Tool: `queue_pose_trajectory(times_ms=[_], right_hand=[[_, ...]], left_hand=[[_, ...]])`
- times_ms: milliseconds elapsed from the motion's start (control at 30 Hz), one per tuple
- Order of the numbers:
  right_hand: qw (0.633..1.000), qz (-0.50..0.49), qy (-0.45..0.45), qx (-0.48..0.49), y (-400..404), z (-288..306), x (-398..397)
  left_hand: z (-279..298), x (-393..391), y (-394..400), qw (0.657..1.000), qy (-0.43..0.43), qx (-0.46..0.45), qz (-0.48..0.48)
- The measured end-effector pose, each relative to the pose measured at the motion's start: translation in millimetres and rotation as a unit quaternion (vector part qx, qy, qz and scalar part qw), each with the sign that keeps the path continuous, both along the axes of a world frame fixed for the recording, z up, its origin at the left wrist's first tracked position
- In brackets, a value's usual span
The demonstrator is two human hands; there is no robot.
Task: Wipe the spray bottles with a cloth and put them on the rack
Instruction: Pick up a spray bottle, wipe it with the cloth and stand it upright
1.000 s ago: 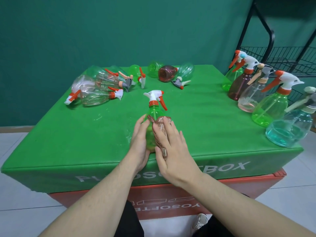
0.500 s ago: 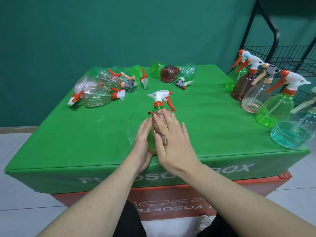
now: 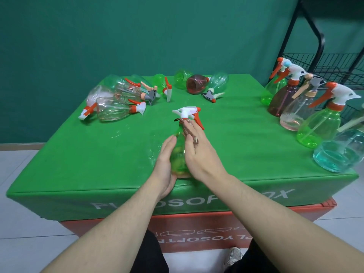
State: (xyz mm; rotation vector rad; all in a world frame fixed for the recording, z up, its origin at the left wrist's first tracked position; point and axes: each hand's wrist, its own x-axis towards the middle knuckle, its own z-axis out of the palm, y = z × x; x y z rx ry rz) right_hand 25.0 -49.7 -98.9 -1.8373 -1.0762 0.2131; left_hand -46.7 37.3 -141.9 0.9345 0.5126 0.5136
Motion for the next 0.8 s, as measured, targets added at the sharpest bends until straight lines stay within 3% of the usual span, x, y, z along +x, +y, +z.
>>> queue_pose_trajectory(times_ms=[233,467,800], right_hand=[[0.991,0.019,-0.129,-0.041,-27,-21,-15],[0.980,0.037,-0.181,-0.077,-50,-34,-26],[0.987,0.015,-0.153,-0.048,-54,-32,-19]], left_hand=[[1,2,-2,0.999,-0.006,0.031,0.035],[4,0,-5,0.998,-0.027,0.045,0.037],[3,5,-5,0.994,0.020,0.107,0.022]])
